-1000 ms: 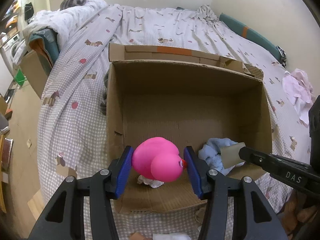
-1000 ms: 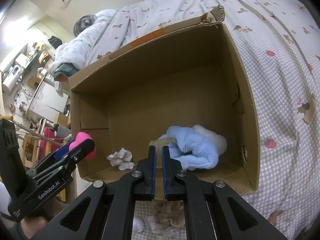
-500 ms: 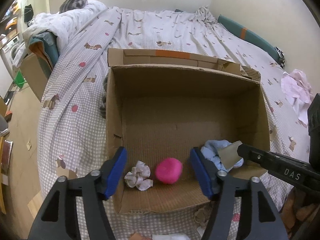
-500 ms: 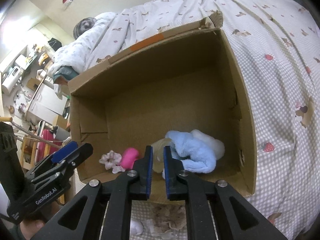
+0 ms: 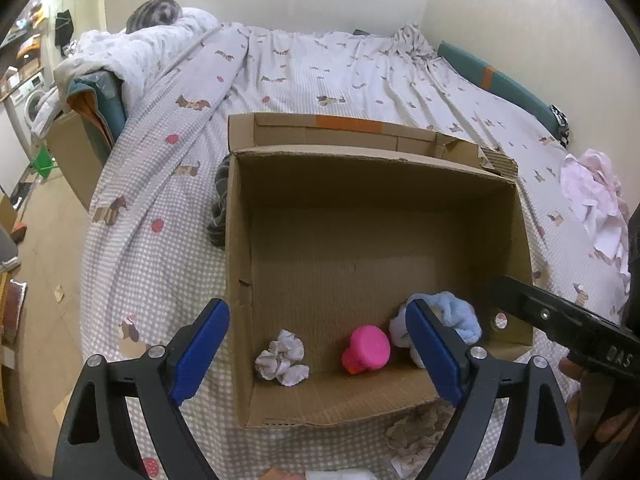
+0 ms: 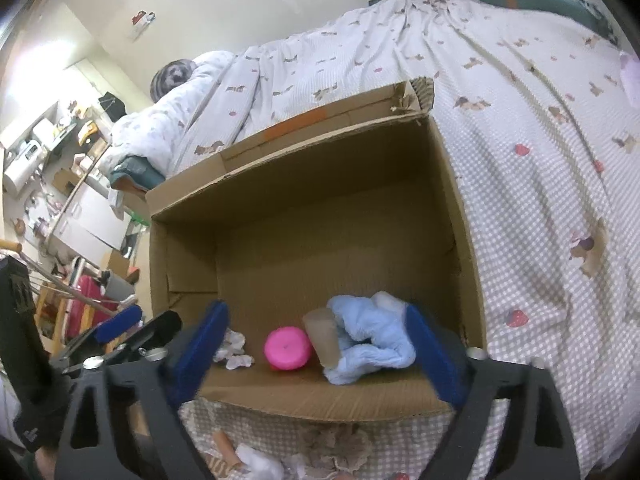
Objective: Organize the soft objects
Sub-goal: 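Move the left gripper back toward the tan cylinder on the bed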
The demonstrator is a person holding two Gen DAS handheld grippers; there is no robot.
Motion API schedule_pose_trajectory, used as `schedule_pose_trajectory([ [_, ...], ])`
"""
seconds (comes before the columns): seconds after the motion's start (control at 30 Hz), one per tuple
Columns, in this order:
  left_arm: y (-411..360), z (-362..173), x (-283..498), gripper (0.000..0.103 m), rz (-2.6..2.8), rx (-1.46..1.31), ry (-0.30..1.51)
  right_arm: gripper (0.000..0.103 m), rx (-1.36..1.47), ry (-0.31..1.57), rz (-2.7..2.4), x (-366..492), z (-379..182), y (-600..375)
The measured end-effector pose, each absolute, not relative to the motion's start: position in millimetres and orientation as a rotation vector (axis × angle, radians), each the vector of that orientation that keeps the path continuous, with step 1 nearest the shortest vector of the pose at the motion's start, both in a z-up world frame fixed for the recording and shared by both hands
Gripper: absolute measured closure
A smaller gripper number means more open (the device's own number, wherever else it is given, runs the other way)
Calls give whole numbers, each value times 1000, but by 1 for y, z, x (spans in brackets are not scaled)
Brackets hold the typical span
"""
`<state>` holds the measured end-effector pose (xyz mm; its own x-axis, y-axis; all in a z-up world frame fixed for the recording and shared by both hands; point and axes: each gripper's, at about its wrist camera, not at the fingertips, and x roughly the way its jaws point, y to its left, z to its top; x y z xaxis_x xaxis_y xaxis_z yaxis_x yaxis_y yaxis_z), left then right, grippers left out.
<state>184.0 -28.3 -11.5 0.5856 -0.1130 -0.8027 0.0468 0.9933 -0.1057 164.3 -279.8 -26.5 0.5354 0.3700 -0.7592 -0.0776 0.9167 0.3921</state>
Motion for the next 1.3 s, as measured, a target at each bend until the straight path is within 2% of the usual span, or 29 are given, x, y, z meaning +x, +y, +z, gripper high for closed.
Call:
schedule_pose_trajectory([
  [0.47, -18, 7, 166, 14, -69, -83, 890, 0, 308, 876, 239, 145, -9, -275],
  [0.7, -8, 17, 153, 14, -28, -78, 860, 0, 290, 889, 254, 134, -7, -271],
  [0.83, -1, 19, 146, 7, -30, -118, 871, 0, 272, 885, 253, 125, -5, -270],
  [1.0, 5, 20, 132, 6, -37, -126, 887, 0, 248, 891, 256, 115, -4, -271],
  [1.07, 9, 19, 126, 1, -30, -132, 895, 0, 230, 895, 256, 110, -4, -270],
  [1.3, 15, 10, 109, 1, -3, -139, 946, 0, 213, 925, 255, 90, -11, -269],
])
